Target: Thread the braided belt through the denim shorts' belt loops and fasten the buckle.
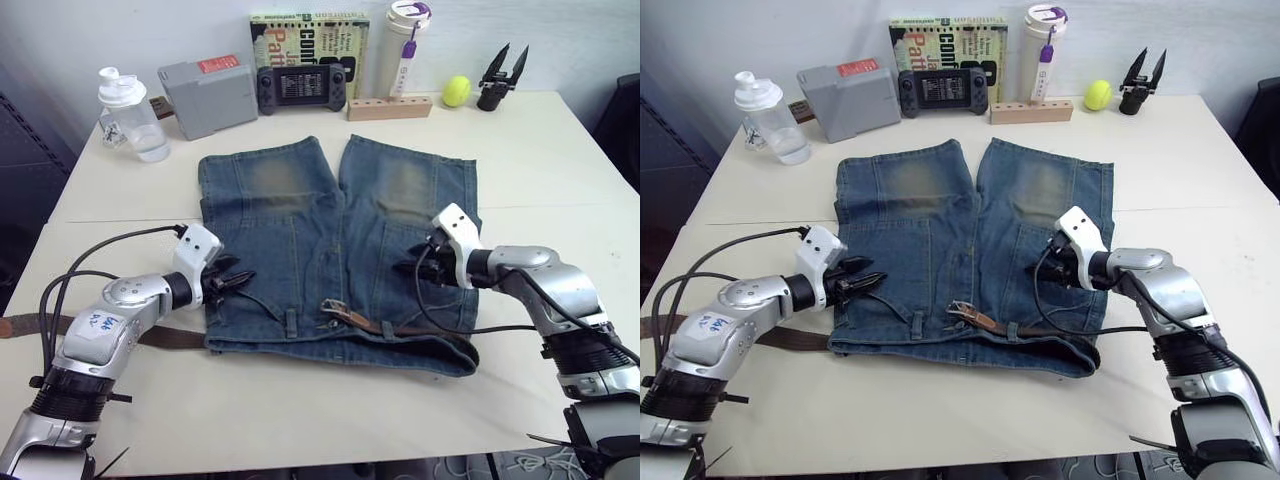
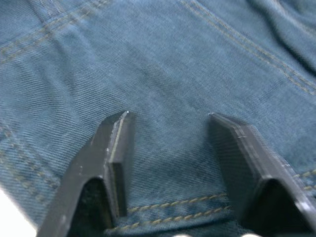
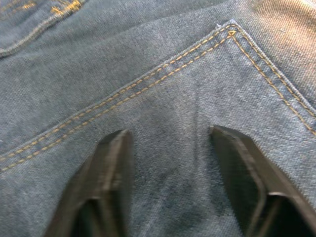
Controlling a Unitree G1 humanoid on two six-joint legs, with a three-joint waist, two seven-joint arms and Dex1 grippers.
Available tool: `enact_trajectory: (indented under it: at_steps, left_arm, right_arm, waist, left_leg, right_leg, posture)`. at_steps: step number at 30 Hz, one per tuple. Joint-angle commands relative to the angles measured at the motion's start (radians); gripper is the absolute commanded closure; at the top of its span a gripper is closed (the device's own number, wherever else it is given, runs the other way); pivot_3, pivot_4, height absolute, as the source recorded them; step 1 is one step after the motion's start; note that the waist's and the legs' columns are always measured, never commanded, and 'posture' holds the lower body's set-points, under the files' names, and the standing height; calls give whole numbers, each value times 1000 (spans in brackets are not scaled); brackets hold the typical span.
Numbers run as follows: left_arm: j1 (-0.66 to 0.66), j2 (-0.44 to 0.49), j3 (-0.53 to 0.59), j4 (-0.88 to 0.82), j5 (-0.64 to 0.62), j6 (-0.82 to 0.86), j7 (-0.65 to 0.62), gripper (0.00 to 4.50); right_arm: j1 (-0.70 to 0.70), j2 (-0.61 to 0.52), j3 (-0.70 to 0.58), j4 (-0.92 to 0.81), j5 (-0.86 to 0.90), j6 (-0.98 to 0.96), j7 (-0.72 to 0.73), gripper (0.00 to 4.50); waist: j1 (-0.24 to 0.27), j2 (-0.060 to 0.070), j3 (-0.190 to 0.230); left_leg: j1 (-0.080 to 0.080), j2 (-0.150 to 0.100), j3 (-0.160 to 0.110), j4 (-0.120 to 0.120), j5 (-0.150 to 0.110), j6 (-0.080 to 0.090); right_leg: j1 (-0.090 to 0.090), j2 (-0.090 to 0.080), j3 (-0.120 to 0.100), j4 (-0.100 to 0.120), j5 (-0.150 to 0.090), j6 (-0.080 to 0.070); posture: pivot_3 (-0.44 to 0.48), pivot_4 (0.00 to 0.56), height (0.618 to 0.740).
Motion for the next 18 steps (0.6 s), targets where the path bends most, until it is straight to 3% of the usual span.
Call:
enact_trajectory:
  at_steps: [1,4,8,12,18]
  left_arm:
    - [-69,-17,-166,168,182,-111,-144,3840]
    - [-123,-47,-195,248,235,-145,-150,4319]
    - [-214,-80,-247,396,331,-237,-179,4319]
    - [-349,-138,-287,619,435,-349,-177,4319]
    - [-537,-209,-337,955,582,-513,-97,4319]
  right_arm:
    - [-52,11,110,173,-155,-40,-23,3884]
    - [-88,46,125,256,-207,-86,-72,4467]
    - [-141,99,120,344,-233,-119,-123,4467]
    - [-218,150,104,485,-271,-183,-183,4467]
    - [-331,219,81,709,-318,-300,-283,4467]
  waist:
    - [-1,0,0]
    - [0,-1,-1]
    - [2,-6,-11]
    - [4,-5,-23]
    - [12,-2,-28]
  left_leg:
    - [0,0,0,0,0,0]
    - [0,0,-1,0,0,0]
    - [6,0,-2,0,0,0]
    - [20,-1,-7,0,0,0]
    - [24,-2,-10,1,1,1]
  right_leg:
    - [0,0,0,0,0,0]
    - [0,0,0,0,0,0]
    - [7,-1,0,-1,0,0]
    - [25,-3,0,-4,0,0]
    - [28,-5,1,0,0,0]
  posture:
    - [0,150,726]
    - [0,150,726]
    - [0,150,726]
    - [0,150,726]
    - [0,150,726]
